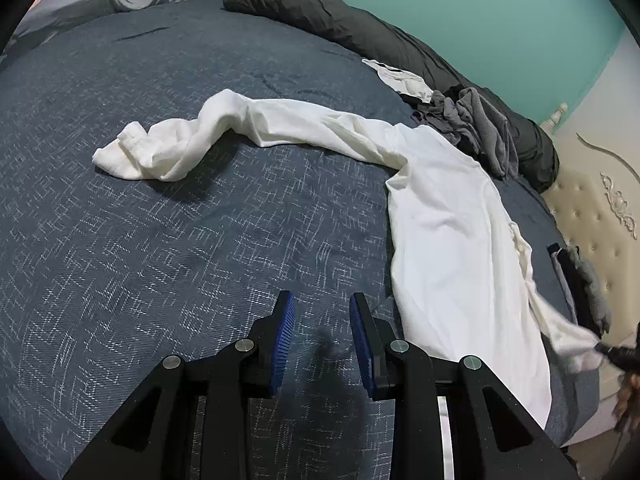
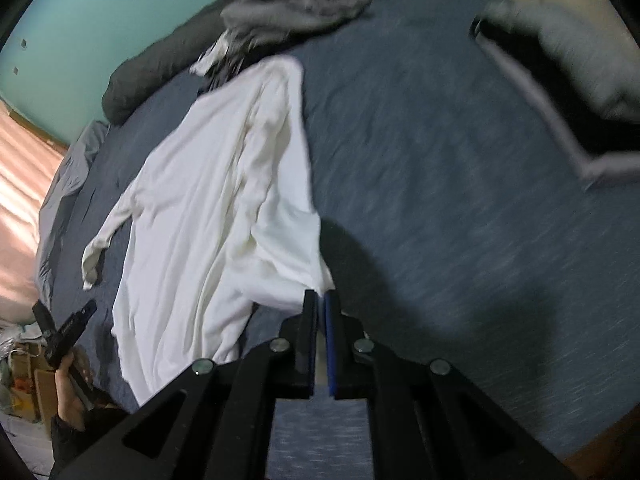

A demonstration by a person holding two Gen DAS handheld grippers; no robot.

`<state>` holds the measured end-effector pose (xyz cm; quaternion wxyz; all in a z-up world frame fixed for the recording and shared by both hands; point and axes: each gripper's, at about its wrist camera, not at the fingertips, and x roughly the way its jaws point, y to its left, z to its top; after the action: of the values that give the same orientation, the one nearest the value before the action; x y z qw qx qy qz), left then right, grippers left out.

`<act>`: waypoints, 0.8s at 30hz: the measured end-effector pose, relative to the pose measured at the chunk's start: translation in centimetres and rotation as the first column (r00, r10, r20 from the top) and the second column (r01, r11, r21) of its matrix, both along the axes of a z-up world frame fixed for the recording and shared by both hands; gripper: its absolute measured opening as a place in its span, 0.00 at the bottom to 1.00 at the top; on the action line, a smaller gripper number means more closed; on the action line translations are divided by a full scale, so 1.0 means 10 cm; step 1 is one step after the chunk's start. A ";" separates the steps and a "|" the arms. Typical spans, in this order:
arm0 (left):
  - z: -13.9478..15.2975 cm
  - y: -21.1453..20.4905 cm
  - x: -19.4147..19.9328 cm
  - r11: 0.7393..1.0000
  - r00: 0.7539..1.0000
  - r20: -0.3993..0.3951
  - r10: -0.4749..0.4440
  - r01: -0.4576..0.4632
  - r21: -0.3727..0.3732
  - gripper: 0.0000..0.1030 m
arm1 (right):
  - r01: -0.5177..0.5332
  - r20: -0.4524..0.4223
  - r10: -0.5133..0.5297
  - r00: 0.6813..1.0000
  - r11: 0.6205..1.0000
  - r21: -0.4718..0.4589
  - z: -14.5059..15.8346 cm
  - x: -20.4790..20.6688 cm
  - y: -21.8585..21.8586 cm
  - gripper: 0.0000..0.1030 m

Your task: Fold clothes

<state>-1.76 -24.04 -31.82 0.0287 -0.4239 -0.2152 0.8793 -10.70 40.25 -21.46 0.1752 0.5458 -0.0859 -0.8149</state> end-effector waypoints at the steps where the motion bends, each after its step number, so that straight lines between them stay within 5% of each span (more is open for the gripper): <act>1: 0.00 0.01 0.00 1.000 1.000 -0.001 -0.002 0.002 -0.004 0.30 | 0.009 -0.015 -0.009 1.000 1.000 0.014 0.09 -0.07 0.06 0.03; 11: 0.00 0.10 -0.03 0.997 1.000 0.011 -0.009 0.009 -0.072 0.30 | 0.113 -0.167 -0.091 0.982 0.985 0.128 0.74 -0.58 0.73 0.03; 24: -0.12 0.19 -0.13 0.988 0.998 0.058 -0.025 0.033 -0.148 0.30 | 0.315 -0.287 -0.252 0.924 0.928 0.199 1.21 -1.35 1.54 0.02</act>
<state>-3.03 -22.10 -33.01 0.0037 -0.4522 -0.1433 0.8803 -24.24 55.63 -9.34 -0.0036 0.4347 -0.0412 -0.8996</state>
